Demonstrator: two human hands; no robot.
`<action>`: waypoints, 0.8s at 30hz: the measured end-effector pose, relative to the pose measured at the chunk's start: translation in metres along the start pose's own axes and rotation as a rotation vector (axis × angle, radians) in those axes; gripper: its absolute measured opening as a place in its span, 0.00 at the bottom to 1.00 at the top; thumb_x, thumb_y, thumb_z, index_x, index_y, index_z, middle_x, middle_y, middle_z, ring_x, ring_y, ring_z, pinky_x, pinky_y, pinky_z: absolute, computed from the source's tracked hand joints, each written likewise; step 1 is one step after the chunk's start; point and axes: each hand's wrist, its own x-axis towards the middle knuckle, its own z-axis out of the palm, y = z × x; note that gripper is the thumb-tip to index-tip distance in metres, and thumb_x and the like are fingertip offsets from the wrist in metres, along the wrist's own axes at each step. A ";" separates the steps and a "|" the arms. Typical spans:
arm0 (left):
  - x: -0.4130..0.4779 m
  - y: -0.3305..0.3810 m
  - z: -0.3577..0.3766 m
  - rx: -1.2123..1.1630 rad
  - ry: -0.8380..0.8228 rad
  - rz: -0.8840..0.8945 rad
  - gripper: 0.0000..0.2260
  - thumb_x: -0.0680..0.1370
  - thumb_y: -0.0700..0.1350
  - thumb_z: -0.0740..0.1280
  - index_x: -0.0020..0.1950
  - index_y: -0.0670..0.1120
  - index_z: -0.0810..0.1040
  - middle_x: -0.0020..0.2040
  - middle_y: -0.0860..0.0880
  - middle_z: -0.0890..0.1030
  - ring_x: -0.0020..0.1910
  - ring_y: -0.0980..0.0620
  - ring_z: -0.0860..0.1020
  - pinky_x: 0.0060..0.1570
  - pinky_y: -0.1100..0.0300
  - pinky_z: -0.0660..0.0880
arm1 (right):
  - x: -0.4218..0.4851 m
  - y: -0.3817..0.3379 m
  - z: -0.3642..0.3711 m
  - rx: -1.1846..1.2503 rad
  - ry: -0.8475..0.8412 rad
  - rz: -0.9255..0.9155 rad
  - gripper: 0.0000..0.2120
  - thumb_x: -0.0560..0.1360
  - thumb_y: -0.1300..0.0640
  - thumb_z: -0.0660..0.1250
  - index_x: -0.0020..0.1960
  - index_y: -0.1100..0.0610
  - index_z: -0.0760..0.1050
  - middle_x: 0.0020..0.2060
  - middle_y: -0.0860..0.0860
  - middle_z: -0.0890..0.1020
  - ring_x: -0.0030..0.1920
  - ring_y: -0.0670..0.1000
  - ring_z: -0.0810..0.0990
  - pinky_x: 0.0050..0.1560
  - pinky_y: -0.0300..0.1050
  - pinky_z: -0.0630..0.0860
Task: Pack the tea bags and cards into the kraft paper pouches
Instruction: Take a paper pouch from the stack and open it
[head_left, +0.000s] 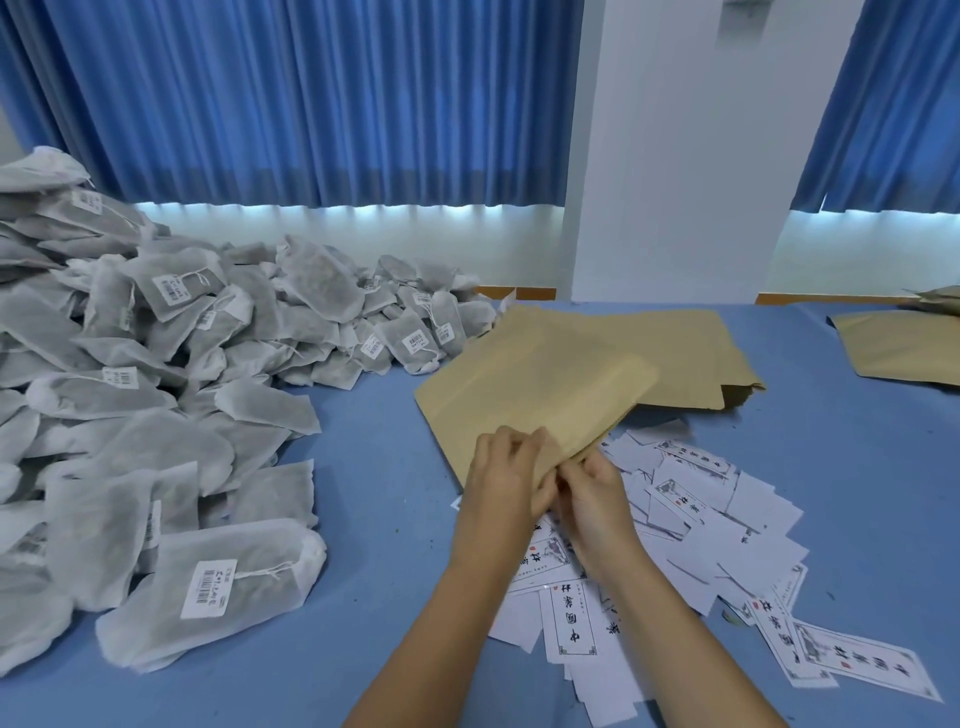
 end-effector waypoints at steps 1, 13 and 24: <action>0.000 0.002 0.001 0.021 0.023 0.020 0.18 0.69 0.38 0.75 0.59 0.41 0.79 0.48 0.45 0.78 0.47 0.45 0.77 0.38 0.58 0.76 | 0.000 0.000 0.001 -0.003 0.016 -0.008 0.09 0.79 0.68 0.59 0.45 0.60 0.77 0.31 0.51 0.81 0.29 0.46 0.77 0.29 0.37 0.73; -0.003 -0.008 0.001 -0.204 0.150 -0.319 0.11 0.72 0.37 0.70 0.32 0.45 0.73 0.30 0.52 0.72 0.32 0.54 0.68 0.31 0.63 0.65 | 0.000 0.005 0.003 -0.562 0.018 -0.121 0.08 0.77 0.63 0.63 0.40 0.58 0.75 0.29 0.48 0.80 0.33 0.47 0.78 0.38 0.42 0.74; 0.000 -0.006 -0.004 0.114 -0.243 -0.080 0.16 0.74 0.41 0.64 0.61 0.51 0.71 0.54 0.51 0.70 0.46 0.51 0.73 0.34 0.56 0.71 | 0.006 0.006 -0.001 -0.238 0.093 0.041 0.03 0.74 0.61 0.68 0.47 0.59 0.75 0.33 0.52 0.82 0.33 0.51 0.80 0.34 0.44 0.77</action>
